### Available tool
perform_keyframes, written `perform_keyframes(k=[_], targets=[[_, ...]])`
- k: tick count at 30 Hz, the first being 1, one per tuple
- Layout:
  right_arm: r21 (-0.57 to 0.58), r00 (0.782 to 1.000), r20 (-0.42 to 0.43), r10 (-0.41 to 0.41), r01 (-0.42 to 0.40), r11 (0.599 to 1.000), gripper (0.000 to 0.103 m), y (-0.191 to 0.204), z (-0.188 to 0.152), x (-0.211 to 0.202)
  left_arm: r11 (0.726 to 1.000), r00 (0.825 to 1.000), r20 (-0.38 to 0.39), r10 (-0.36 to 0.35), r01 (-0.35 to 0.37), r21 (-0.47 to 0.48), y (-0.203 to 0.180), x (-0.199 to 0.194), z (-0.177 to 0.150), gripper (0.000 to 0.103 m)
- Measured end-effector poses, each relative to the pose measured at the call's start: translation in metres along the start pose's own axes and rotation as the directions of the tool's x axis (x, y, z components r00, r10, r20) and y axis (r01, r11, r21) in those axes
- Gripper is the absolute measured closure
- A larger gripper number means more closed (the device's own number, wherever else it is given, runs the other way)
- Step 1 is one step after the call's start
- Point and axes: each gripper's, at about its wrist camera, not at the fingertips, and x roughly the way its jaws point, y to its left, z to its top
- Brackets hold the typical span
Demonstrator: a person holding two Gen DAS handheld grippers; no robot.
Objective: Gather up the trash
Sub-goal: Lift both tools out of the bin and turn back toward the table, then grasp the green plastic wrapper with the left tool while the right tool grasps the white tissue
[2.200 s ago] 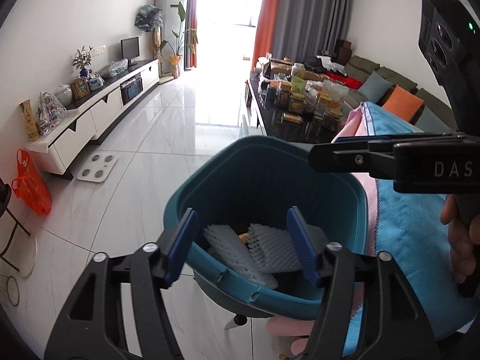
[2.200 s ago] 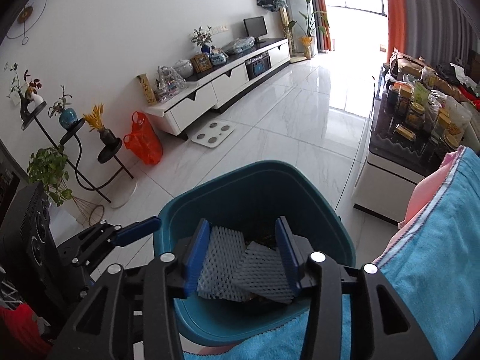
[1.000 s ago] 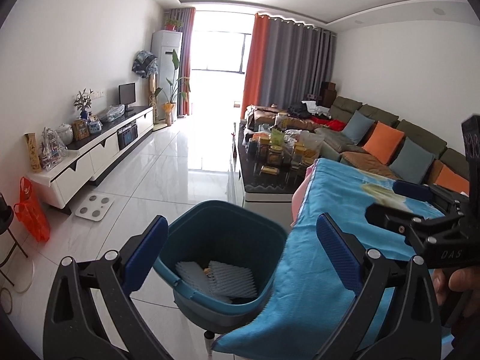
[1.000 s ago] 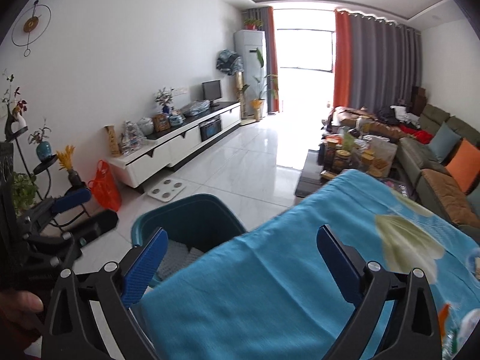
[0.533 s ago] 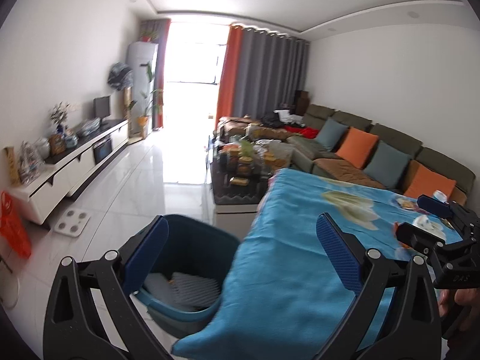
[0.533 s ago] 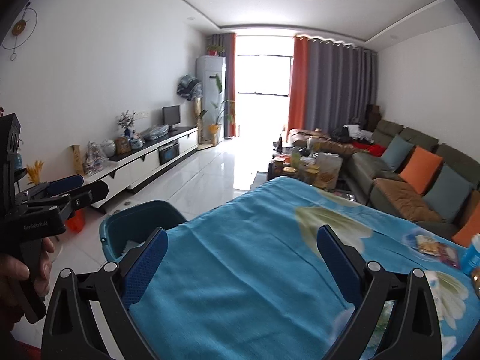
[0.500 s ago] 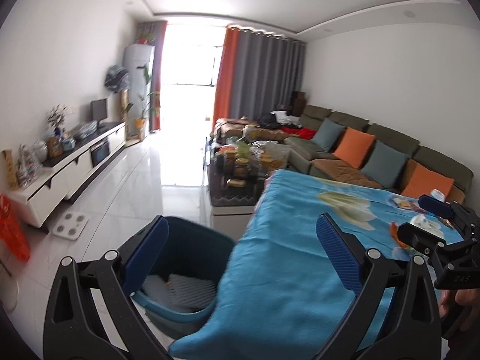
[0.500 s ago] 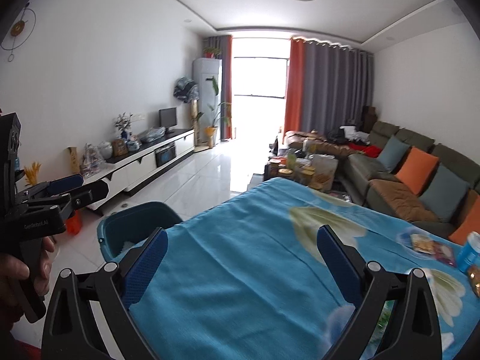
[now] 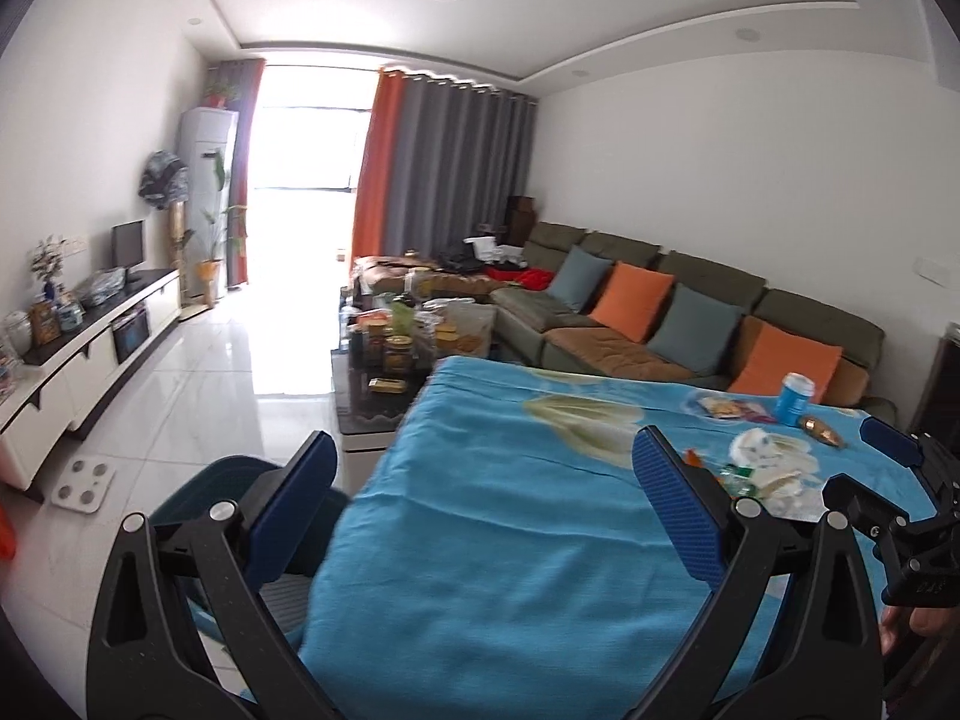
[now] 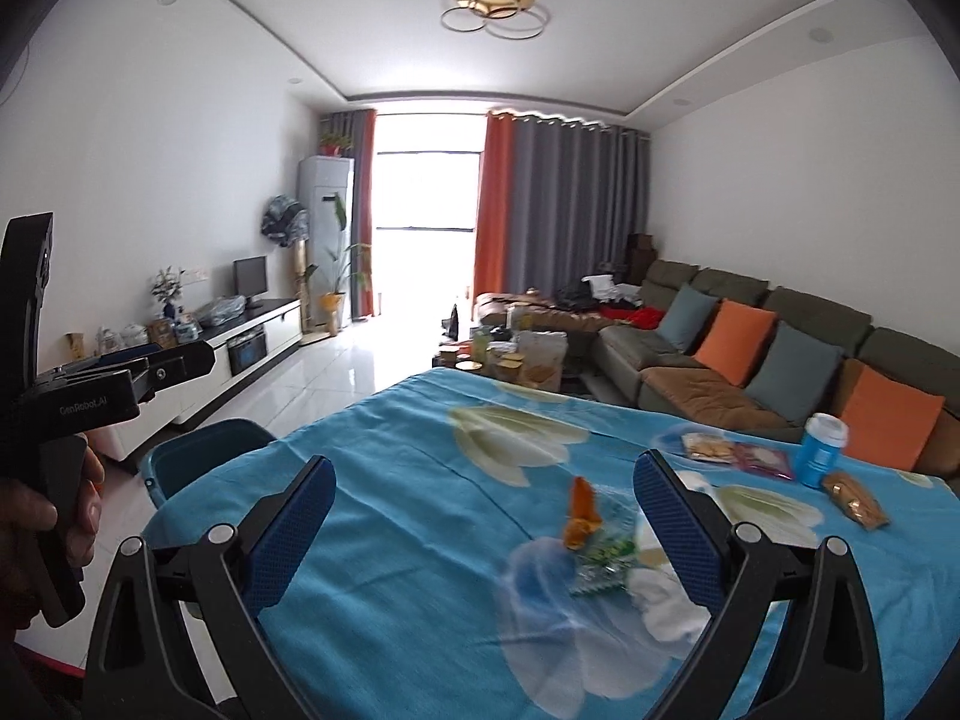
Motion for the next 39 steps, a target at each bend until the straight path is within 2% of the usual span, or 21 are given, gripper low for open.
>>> perform_keyframes(k=[5,10,16,18,20,33,39], targets=[[0.05,0.995,0.003,-0.103,0.103,0.993,0.007,-0.017,-0.012,-0.018,0.995,0.995,0.012,-0.096,0.095,0.032,-0.025,0.0,-0.007,0.006],[0.108,0.98,0.002,-0.199,0.197,0.974,0.007,-0.034,-0.022,-0.031,0.981,0.983,-0.017,-0.181,0.182,0.075,-0.05,0.005,-0.018,0.006],[0.205,0.971,-0.019,-0.239,0.238,0.949,0.007,-0.061,-0.032,-0.031,0.964,0.969,-0.05,-0.241,0.245,0.106,-0.073,0.013,-0.029,0.006],[0.22,0.972,-0.025,-0.233,0.233,0.947,0.007,-0.068,-0.034,-0.028,0.959,0.966,-0.062,-0.251,0.256,0.119,-0.08,0.018,-0.031,0.006],[0.219,0.964,-0.036,-0.263,0.265,0.939,0.007,-0.071,-0.036,-0.026,0.956,0.963,-0.078,-0.259,0.267,0.121,-0.085,0.025,-0.033,0.006],[0.286,0.943,-0.213,-0.256,0.311,0.907,0.007,-0.117,-0.06,0.018,0.93,0.933,-0.177,-0.314,0.34,0.142,-0.124,0.091,-0.04,0.006],[0.292,0.929,-0.308,-0.204,0.297,0.909,0.007,-0.131,-0.069,0.046,0.915,0.915,-0.215,-0.341,0.375,0.145,-0.14,0.112,-0.045,0.006]])
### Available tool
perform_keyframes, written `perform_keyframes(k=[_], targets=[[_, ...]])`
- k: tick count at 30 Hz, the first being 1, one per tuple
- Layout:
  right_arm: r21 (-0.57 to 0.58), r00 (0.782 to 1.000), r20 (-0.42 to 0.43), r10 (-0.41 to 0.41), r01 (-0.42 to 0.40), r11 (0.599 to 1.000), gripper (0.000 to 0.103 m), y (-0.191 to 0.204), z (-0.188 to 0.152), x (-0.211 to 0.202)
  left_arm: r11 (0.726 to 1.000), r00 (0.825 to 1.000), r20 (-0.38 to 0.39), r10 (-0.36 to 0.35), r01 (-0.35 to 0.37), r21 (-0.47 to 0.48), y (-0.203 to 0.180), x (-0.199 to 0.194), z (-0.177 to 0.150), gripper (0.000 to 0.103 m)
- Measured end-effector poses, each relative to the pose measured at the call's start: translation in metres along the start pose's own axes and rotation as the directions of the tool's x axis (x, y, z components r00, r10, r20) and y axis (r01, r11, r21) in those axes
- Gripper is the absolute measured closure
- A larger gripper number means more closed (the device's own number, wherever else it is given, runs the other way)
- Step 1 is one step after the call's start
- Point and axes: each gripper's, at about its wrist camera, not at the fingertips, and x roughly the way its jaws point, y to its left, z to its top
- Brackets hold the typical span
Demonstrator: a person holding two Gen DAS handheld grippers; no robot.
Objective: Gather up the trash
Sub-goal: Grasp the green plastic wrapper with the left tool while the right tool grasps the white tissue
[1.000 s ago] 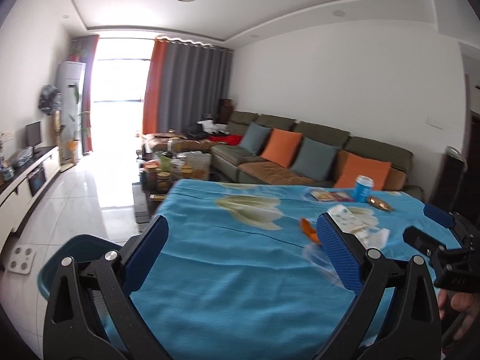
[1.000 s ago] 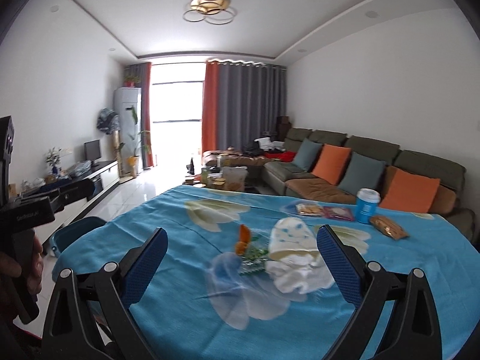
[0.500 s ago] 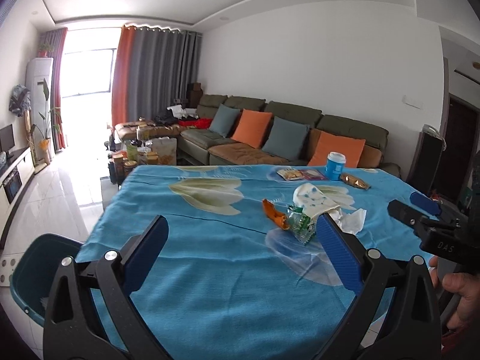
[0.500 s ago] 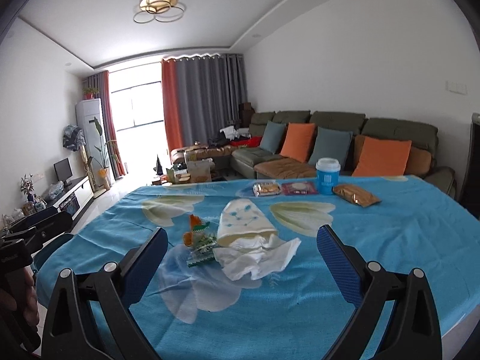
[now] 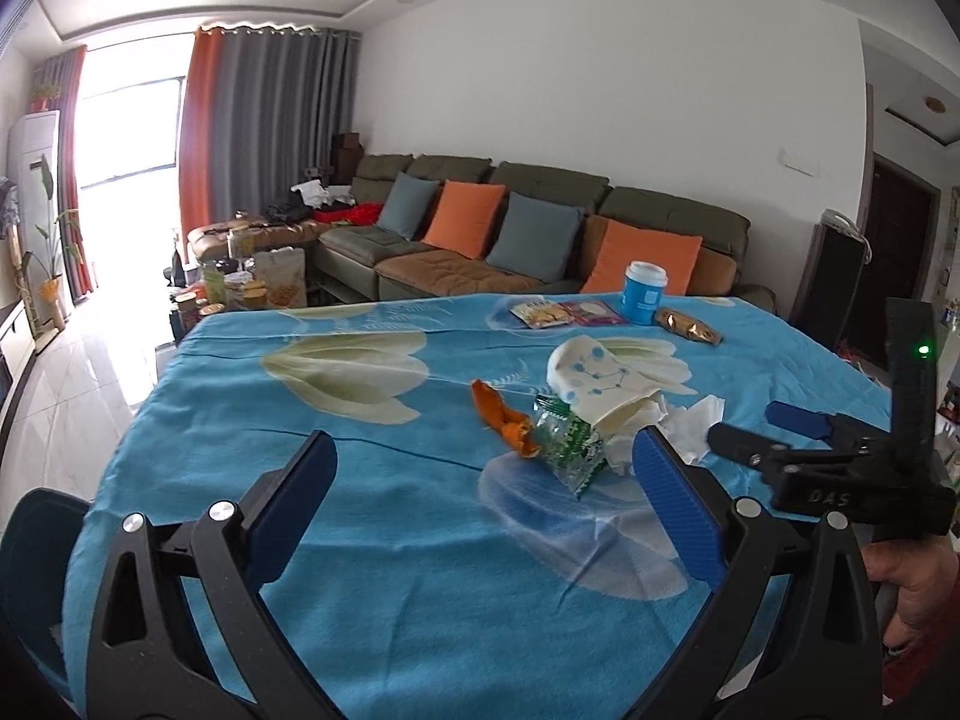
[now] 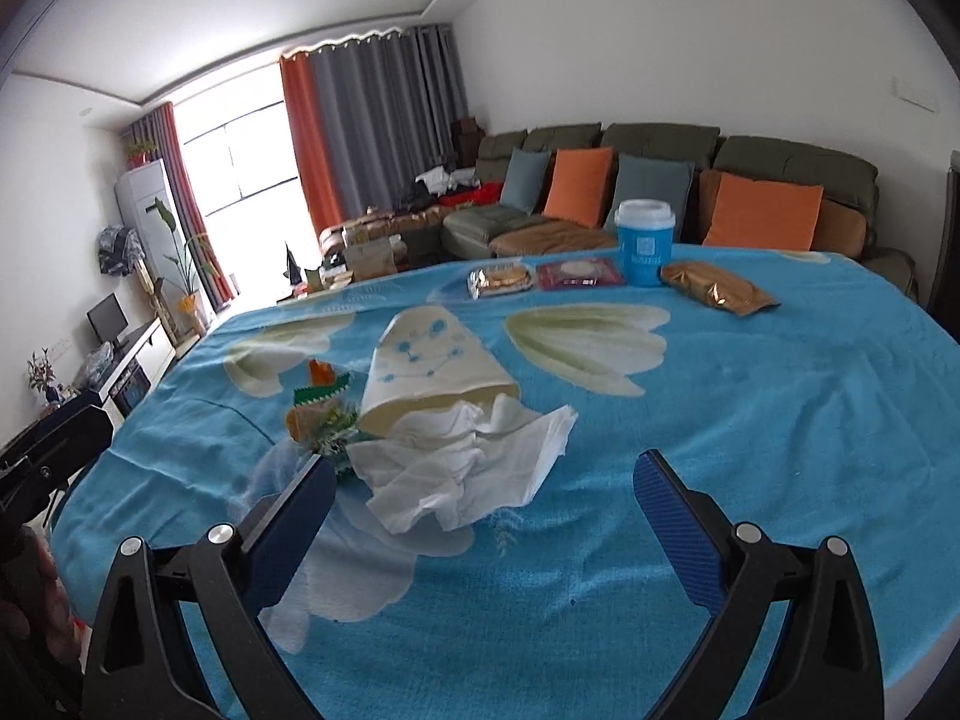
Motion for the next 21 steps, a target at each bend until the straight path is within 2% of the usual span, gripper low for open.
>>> perform_keyframes(k=[12,14,16,20,21], targets=[[-0.083,0.992,-0.124,-0.014,0.004,0.997,0.009,0.01,0.006,0.032,0.999,0.997,-0.066,-0.043,0.043,-0.002,-0.007,0.045,0.002,0.006],[-0.093,0.99,-0.137,-0.022,0.009,0.996,0.014,0.011,0.007,0.035,0.999,0.996,-0.073,-0.049,0.049,-0.002,-0.008,0.051,0.003,0.006],[-0.097,0.986,-0.164,-0.024,0.008,0.995,0.033,0.011,0.006,0.04,0.998,0.995,-0.079,-0.056,0.056,-0.005,-0.01,0.057,0.004,0.006],[-0.09,0.982,-0.188,-0.018,0.0,0.996,0.046,0.008,0.005,0.046,0.997,0.993,-0.098,-0.072,0.073,0.005,-0.015,0.068,0.005,0.006],[-0.089,0.98,-0.199,-0.011,-0.007,0.996,0.053,0.008,0.003,0.047,0.997,0.991,-0.111,-0.077,0.079,0.011,-0.017,0.072,0.005,0.006]])
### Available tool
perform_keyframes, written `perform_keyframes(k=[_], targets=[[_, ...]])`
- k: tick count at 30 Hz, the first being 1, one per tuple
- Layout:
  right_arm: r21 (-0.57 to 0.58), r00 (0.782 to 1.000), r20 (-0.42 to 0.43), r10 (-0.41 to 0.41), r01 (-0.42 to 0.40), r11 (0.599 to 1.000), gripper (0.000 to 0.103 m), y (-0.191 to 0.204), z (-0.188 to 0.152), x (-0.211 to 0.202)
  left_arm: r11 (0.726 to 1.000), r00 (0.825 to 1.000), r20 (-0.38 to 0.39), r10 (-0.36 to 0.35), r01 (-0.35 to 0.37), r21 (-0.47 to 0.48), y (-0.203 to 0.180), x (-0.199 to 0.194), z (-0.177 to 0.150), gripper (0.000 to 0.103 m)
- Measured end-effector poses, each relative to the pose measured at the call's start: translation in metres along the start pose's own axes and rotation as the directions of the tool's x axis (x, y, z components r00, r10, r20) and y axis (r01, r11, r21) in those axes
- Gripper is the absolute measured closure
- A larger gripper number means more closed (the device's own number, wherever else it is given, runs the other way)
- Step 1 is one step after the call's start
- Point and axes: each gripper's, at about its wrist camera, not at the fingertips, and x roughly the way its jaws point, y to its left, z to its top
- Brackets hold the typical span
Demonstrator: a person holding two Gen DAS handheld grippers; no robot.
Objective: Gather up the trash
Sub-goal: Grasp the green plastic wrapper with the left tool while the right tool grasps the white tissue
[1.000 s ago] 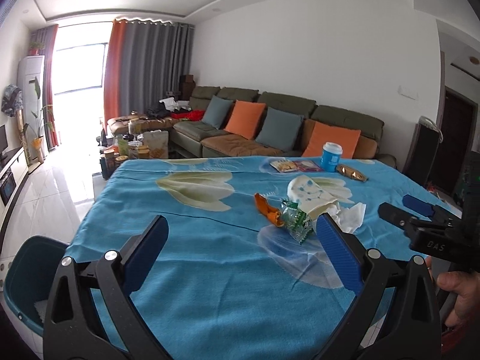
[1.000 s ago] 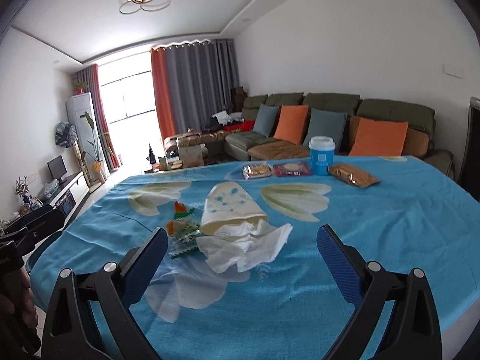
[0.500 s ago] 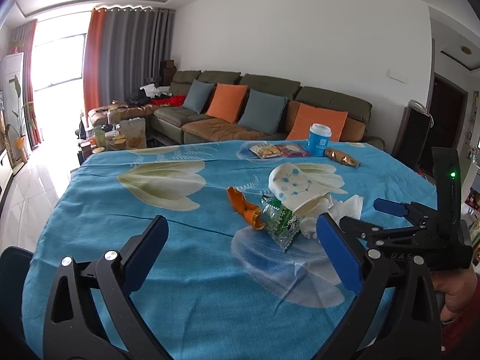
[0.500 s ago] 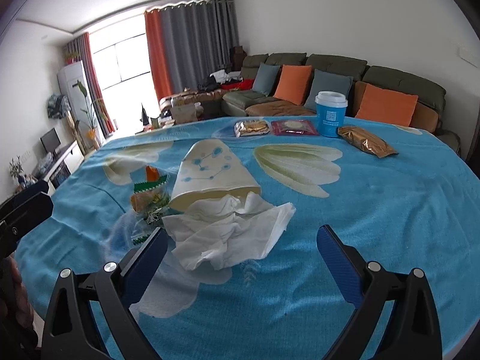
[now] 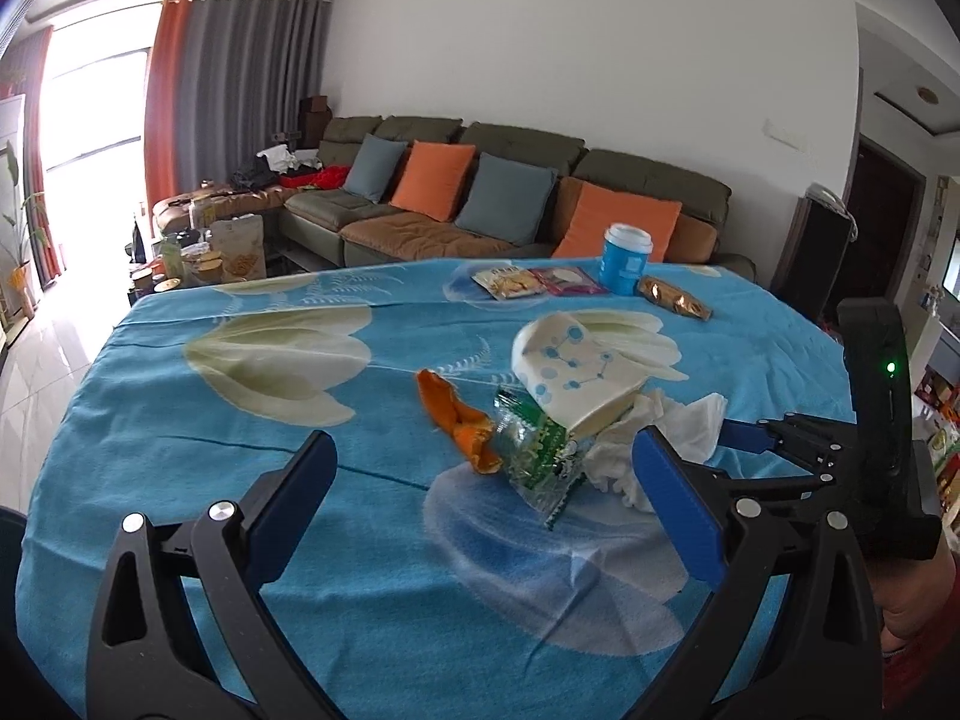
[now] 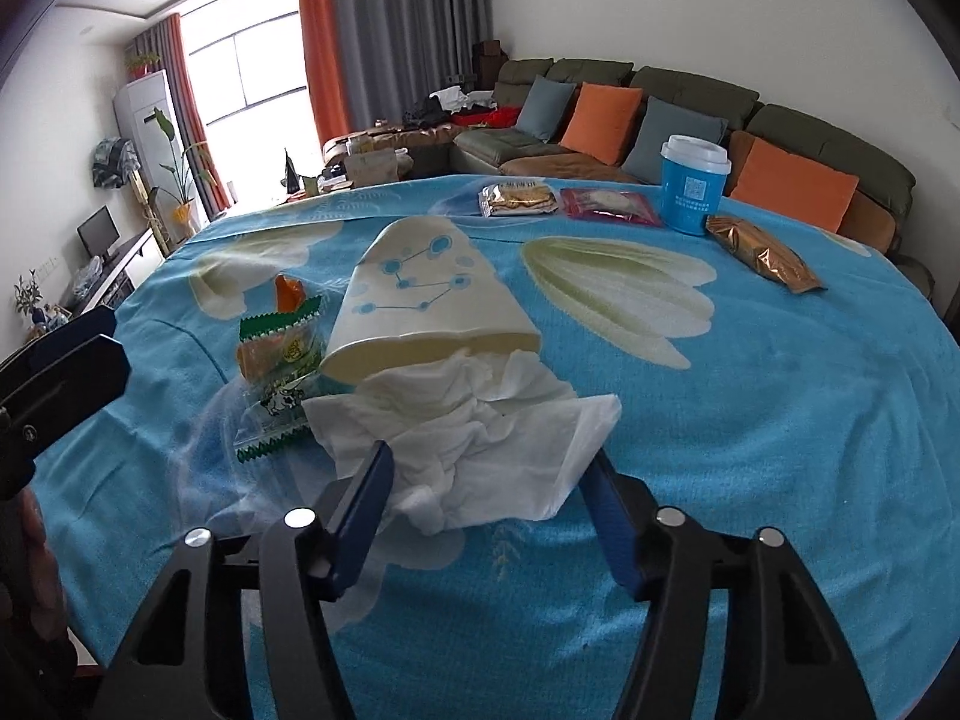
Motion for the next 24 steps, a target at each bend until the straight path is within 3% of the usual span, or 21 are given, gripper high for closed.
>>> perform_keyframes(k=[1,5,7,11,20,24], targets=[[0.001,1.0,-0.007,0.006,-0.006,1.0,0.06,-0.001,-0.001,0.001,1.0,1.0,-0.007,-0.002,0.002,0.004,-0.002,0.003,0.0,0.006],[0.011,0.999,-0.009,0.032,-0.032,0.999,0.067,-0.004,-0.002,0.001,0.999,1.0,-0.024,-0.019,0.019,0.025,-0.009,0.012,0.002,0.006],[0.022,0.999,-0.005,0.051,-0.05,0.998,0.079,-0.008,-0.003,0.0,0.999,0.999,-0.029,-0.026,0.027,0.036,-0.013,0.017,0.003,0.006],[0.038,0.996,0.004,0.089,-0.089,0.995,0.092,-0.013,-0.005,-0.003,0.998,0.997,-0.069,-0.042,0.045,0.043,-0.021,0.031,0.006,0.006],[0.09,0.992,0.077,0.1,-0.107,0.99,0.094,-0.032,-0.007,-0.024,0.994,0.989,-0.125,-0.083,0.091,0.06,-0.035,0.051,0.008,0.006],[0.102,0.991,0.102,0.088,-0.098,0.99,0.094,-0.04,-0.008,-0.034,0.994,0.982,-0.167,-0.089,0.097,0.044,-0.036,0.062,0.008,0.03]])
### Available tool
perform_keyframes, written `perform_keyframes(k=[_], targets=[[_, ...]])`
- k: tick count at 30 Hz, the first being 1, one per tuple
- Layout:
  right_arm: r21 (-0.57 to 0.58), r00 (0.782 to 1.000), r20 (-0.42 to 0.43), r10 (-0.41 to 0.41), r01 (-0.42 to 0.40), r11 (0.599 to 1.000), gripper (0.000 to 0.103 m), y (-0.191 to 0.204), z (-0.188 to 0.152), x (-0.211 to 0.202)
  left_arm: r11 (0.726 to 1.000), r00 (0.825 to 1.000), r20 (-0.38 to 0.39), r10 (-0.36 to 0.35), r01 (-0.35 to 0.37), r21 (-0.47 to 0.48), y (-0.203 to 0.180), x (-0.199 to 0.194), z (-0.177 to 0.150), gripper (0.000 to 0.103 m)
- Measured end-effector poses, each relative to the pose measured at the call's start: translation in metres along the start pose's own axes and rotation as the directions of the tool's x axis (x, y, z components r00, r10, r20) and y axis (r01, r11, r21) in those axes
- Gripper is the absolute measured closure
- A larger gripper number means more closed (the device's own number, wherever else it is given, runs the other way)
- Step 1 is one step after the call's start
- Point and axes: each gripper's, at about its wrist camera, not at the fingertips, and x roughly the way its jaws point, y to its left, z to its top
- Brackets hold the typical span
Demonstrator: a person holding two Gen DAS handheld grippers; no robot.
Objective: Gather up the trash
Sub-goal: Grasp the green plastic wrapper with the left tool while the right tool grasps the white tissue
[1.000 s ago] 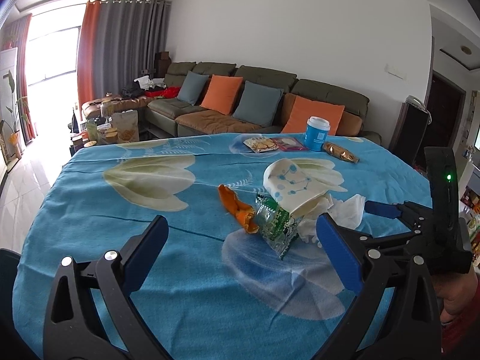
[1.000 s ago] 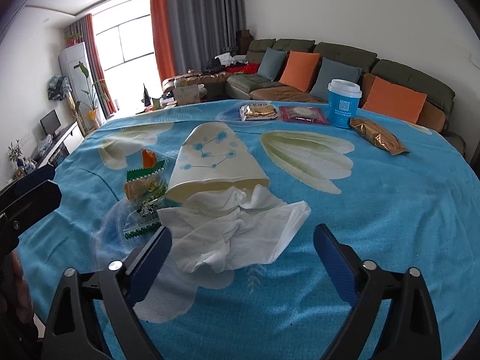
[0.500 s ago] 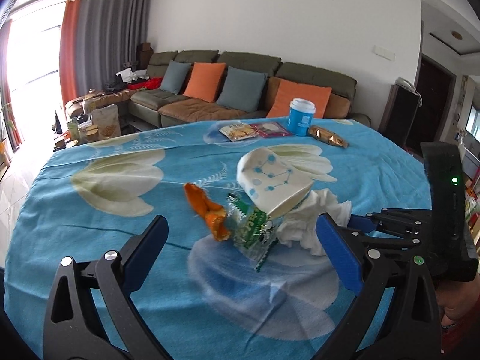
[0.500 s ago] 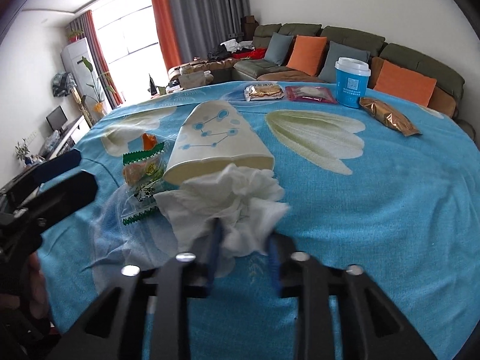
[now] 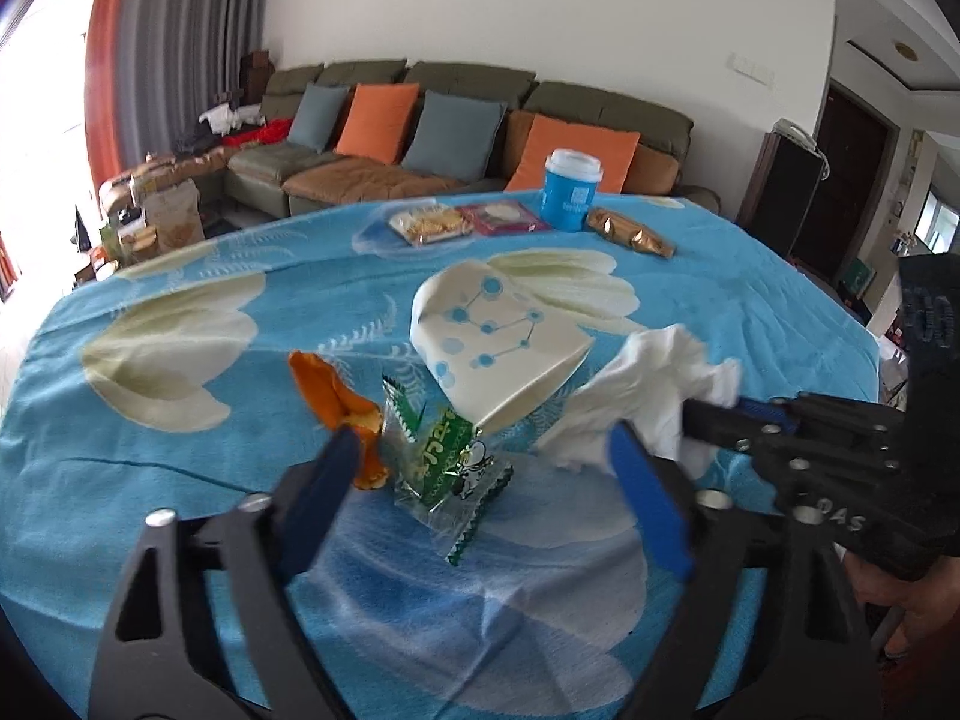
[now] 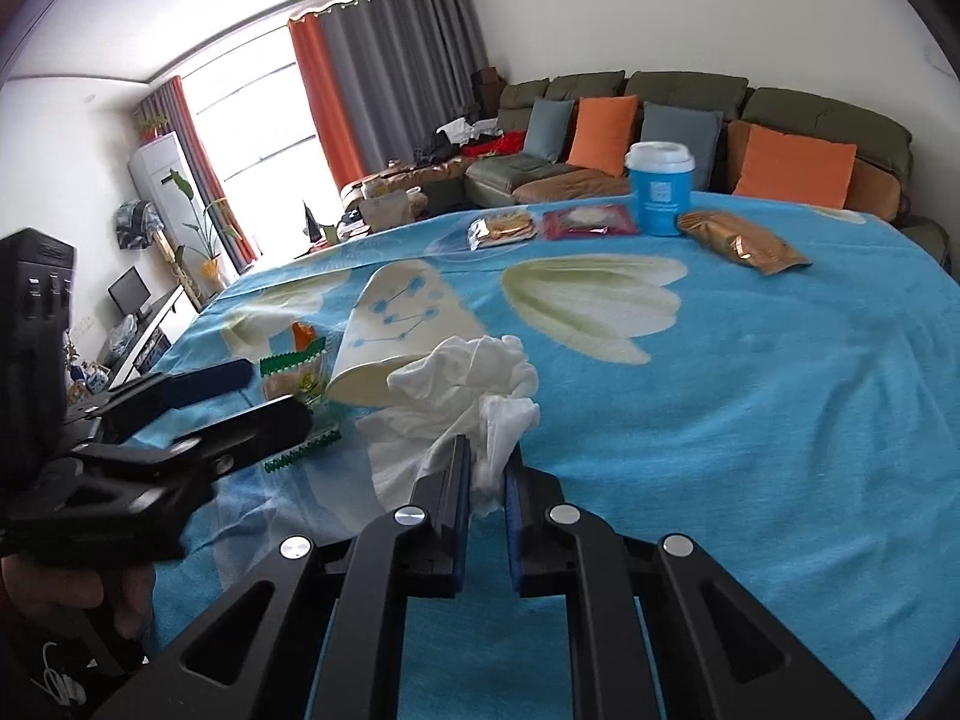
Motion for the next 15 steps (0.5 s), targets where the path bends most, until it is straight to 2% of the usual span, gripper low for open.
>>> perform_keyframes(k=[2,5,10,14,15], targets=[[0.007,1.0,0.003,-0.005,0.005,1.0,0.094,-0.004,-0.001,-0.001,1.0,1.0,-0.017,0.001,-0.002,-0.025,0.003,0.005,0.001,0.04],[0.017,1.0,-0.006,-0.002,0.002,1.0,0.094,-0.006,-0.003,0.0,0.998,1.0,-0.02,0.014,-0.015,-0.053,0.008,0.008,0.002,0.044],[0.014,1.0,-0.013,0.001,-0.001,1.0,0.094,-0.008,-0.005,0.002,0.994,0.999,-0.028,0.026,-0.029,-0.106,0.018,0.01,0.001,0.064],[0.019,1.0,-0.016,-0.001,0.001,1.0,0.094,-0.01,-0.006,0.001,0.992,0.999,-0.044,0.024,-0.03,-0.126,0.022,0.014,0.0,0.074],[0.019,1.0,-0.014,-0.001,0.001,1.0,0.094,-0.01,-0.006,0.0,0.991,0.998,-0.051,0.025,-0.031,-0.132,0.023,0.015,0.0,0.081]])
